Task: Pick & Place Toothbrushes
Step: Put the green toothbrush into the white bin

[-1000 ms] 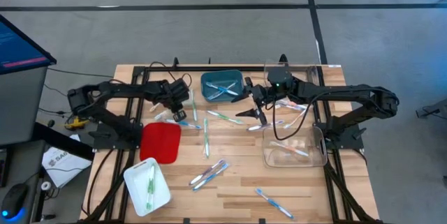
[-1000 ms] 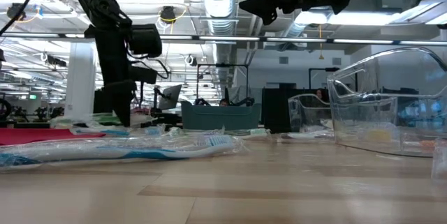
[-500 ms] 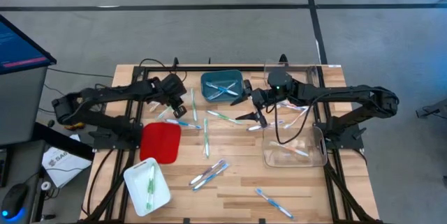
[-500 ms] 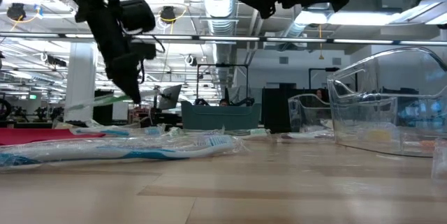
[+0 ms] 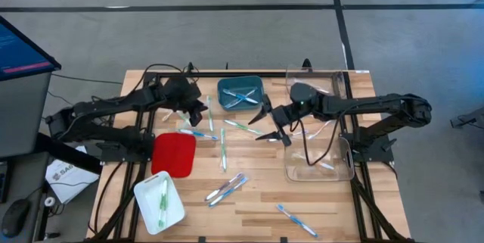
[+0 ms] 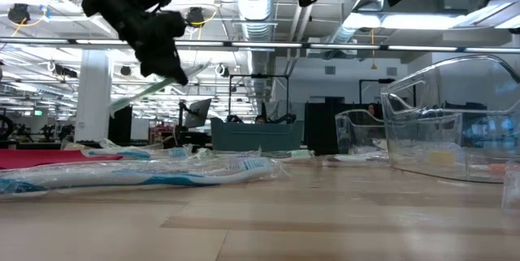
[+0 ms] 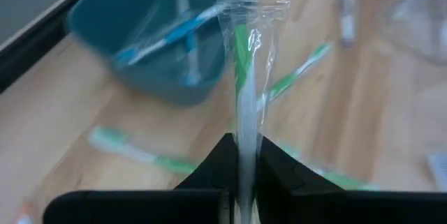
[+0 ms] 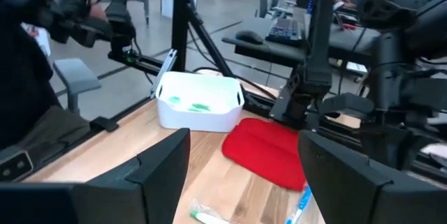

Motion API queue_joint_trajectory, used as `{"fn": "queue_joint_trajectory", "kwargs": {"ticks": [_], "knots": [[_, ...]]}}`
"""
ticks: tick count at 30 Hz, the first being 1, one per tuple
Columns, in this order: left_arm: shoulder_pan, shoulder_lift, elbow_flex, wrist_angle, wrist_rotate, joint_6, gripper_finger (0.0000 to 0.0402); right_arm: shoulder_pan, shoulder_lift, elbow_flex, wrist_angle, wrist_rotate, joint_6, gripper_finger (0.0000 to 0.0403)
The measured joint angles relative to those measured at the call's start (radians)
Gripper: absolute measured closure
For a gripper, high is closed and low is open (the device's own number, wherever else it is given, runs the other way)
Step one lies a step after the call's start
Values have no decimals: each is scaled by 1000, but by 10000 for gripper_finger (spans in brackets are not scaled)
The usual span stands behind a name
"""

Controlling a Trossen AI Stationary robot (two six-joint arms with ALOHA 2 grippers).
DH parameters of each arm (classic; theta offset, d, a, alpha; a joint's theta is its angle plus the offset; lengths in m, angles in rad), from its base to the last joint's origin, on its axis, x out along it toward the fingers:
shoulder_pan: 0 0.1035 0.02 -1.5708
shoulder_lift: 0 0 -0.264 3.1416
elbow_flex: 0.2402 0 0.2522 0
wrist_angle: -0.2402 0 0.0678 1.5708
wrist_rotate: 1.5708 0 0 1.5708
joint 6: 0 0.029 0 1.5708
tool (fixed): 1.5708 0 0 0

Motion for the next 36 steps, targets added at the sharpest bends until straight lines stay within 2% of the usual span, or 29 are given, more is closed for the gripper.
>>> {"fn": "queue_joint_trajectory", "kwargs": {"ticks": [8, 19, 23, 31, 36], "knots": [[-58, 0, 0, 176, 99, -15, 384, -5, 0, 0, 2, 1, 0, 143], [-140, 0, 0, 421, 111, -17, 384, -31, 0, 0, 6, 1, 38, 143], [-154, 0, 0, 506, 160, -17, 384, -31, 0, 0, 22, 1, 37, 143], [-201, 1, 0, 775, 231, 2, 384, -26, 23, 0, 163, 1, 92, 143], [-235, 4, 1, 897, 232, 20, 384, -21, 78, -1, 247, 1, 150, 143]]}}
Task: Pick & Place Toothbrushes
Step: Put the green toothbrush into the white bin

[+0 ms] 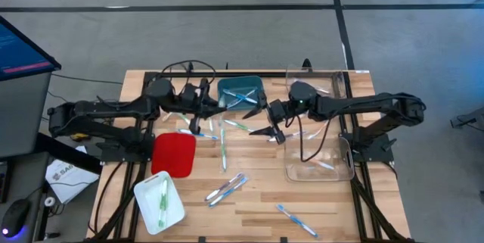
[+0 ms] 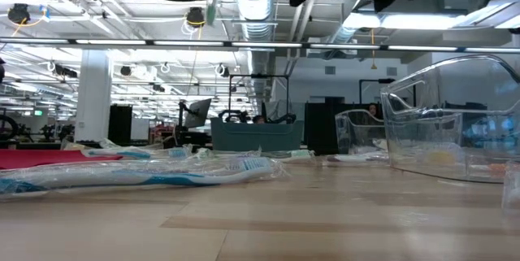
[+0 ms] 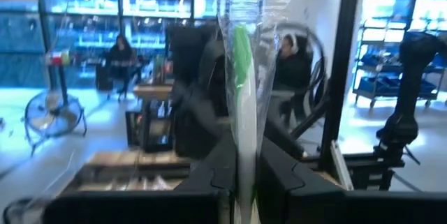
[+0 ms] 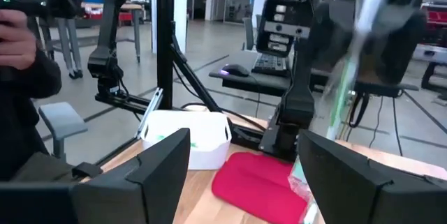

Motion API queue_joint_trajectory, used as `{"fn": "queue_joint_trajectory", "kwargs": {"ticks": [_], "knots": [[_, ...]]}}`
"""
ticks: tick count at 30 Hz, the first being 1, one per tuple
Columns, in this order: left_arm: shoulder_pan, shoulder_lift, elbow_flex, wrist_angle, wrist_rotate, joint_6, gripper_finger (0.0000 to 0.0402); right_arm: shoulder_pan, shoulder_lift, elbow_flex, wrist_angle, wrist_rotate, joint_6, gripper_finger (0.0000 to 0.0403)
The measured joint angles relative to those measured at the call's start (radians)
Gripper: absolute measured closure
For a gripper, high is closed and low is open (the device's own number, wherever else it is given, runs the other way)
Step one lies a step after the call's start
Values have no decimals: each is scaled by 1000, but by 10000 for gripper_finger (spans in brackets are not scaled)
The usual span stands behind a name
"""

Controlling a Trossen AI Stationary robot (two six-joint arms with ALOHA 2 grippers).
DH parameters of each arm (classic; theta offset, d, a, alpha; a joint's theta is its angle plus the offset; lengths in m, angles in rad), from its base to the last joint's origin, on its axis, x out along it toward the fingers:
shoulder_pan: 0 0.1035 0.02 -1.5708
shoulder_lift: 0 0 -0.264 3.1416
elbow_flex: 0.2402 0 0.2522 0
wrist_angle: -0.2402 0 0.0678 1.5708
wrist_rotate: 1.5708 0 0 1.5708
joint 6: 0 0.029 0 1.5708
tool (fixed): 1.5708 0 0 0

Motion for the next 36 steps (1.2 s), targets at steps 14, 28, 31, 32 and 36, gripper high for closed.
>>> {"fn": "queue_joint_trajectory", "kwargs": {"ticks": [14, 28, 31, 32, 36], "knots": [[-94, 0, 0, 76, -72, 69, 384, 30, 167, 7, 399, 208, 100, 143], [-96, 0, 0, 76, -70, 72, 384, 43, 334, 172, 421, 216, 149, 143], [-96, 0, 0, 76, -68, 77, 384, 44, 362, 201, 409, 216, 149, 143], [-96, 0, 0, 76, -68, 80, 384, 45, 367, 213, 399, 216, 149, 143], [-96, 0, 0, 77, -67, 80, 384, 45, 383, 243, 330, 215, 149, 143]]}}
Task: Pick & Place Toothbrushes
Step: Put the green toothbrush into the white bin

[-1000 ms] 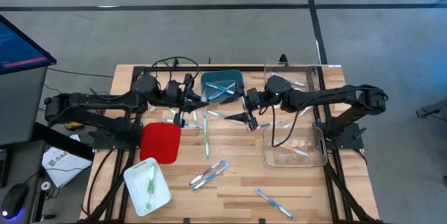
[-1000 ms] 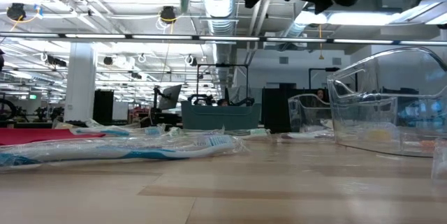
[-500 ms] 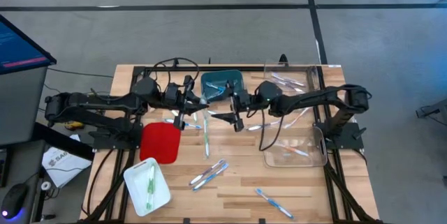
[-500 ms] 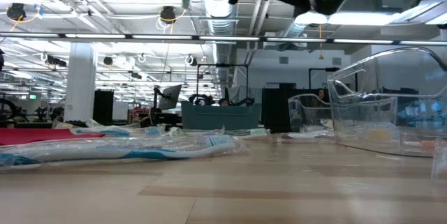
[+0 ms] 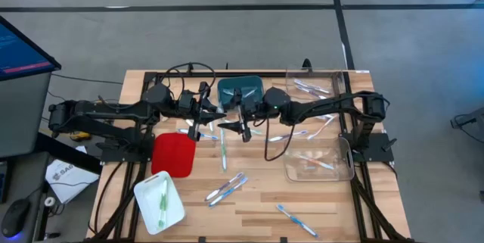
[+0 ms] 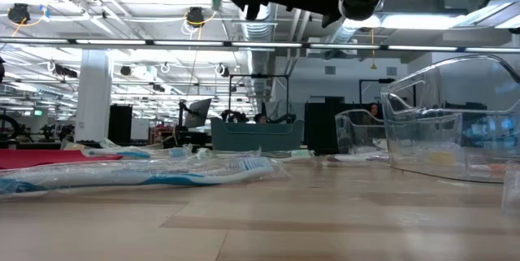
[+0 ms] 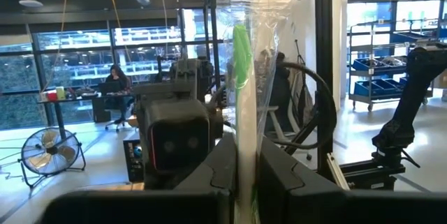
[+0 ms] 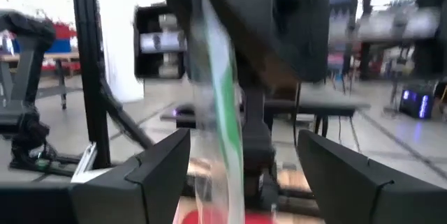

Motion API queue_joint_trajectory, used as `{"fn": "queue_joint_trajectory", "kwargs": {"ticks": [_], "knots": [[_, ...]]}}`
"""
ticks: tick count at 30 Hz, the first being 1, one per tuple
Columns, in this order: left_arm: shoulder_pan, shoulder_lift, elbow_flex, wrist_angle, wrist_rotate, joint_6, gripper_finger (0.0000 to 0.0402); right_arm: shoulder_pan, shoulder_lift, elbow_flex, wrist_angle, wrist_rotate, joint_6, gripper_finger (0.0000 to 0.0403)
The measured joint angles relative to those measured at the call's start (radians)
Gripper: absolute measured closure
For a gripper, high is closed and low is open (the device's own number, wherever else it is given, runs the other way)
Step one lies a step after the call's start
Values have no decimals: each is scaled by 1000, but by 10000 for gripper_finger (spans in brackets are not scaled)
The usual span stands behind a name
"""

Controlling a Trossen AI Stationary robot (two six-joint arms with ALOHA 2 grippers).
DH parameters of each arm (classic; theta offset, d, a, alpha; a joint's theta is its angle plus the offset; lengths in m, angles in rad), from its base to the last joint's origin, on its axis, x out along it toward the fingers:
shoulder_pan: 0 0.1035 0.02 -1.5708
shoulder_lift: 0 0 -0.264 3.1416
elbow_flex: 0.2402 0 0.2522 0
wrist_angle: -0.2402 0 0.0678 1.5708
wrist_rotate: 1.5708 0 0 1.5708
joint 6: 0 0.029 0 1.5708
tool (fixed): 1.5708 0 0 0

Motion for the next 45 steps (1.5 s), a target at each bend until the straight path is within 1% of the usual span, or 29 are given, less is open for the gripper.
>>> {"fn": "queue_joint_trajectory", "kwargs": {"ticks": [5, 7, 9, 12, 19, 20, 22, 24, 27, 33, 38, 45], "knots": [[0, 0, 0, -2, 2, -1, 384, -1, -7, 14, -60, -1, 0, 146], [0, 0, 0, -3, 3, -1, 384, -1, -8, 14, -75, -1, 0, 157], [0, 0, 0, -4, 3, -1, 384, 0, -8, 13, -86, -1, 0, 178], [0, 0, 0, -5, 3, -4, 384, 0, -9, 13, -86, -2, 0, 224], [0, 0, 0, -11, -3, -8, 384, 0, -10, 13, -110, -7, -1, 375], [0, 1, -1, -13, -4, -14, 380, 0, -10, 13, -115, -7, -2, 386], [0, 1, -1, -15, -31, -13, 362, 0, -10, 13, -119, -9, 6, 385], [0, 1, -1, -24, -54, -12, 336, -1, -10, 13, -123, -7, 24, 380], [0, 1, -1, -46, -63, -11, 304, -2, -10, 13, -135, -6, 26, 391], [0, -23, -1, -109, -63, -11, 264, -7, -11, 16, -181, -7, 44, 393], [0, -82, -1, -146, -69, -8, 243, -9, -11, 66, -340, -7, 29, 393], [0, -171, -1, -155, -113, 44, 231, 12, -11, 183, -683, -6, -76, 393]]}}
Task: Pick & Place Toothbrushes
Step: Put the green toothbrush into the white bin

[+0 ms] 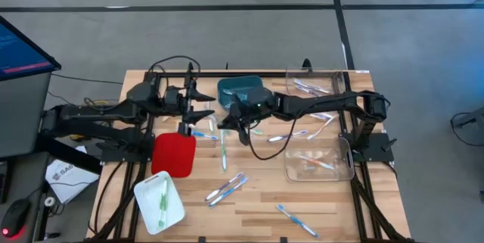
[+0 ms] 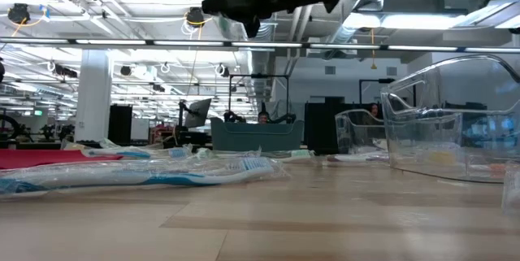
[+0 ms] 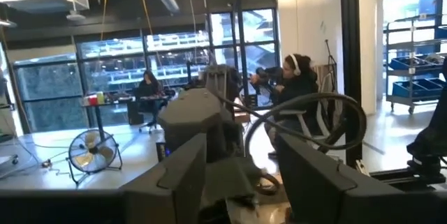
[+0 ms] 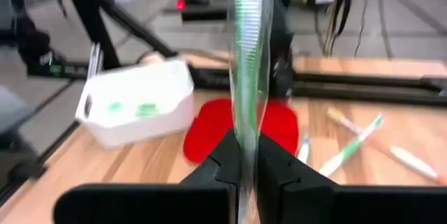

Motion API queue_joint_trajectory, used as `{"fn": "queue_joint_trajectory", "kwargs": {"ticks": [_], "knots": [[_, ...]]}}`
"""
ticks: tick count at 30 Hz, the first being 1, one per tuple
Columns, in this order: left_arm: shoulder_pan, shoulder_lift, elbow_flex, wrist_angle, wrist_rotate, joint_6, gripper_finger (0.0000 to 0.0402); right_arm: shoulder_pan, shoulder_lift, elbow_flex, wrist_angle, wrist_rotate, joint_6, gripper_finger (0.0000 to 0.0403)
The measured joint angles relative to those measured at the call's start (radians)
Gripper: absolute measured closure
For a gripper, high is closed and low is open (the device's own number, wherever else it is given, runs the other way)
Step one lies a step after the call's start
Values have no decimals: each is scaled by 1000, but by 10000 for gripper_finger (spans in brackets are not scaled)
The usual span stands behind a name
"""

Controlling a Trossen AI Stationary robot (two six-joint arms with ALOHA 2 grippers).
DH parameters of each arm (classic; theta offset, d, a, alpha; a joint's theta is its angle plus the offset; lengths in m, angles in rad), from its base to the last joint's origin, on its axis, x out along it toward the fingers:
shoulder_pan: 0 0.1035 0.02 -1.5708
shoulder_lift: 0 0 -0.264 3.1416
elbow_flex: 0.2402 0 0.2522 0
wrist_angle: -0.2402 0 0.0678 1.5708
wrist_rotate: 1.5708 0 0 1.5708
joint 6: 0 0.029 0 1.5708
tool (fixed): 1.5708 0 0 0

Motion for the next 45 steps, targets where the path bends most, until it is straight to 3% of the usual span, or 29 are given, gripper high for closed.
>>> {"fn": "queue_joint_trajectory", "kwargs": {"ticks": [11, 20, 30, 36, 45], "knots": [[0, -13, 1, -120, -3, 0, 229, 29, 0, 91, -330, 57, -11, 393], [-20, 17, 156, -476, -93, 23, 229, 20, 0, 95, -413, 61, -6, 393], [-98, 269, 441, -879, -201, 102, 229, 20, 0, 95, -474, 112, 15, 393], [-152, 405, 643, -1189, -370, 139, 229, 19, 0, 95, -585, 195, 16, 393], [-173, 544, 809, -1407, -380, 132, 229, 29, 1, 124, -745, 350, 20, 393]]}}
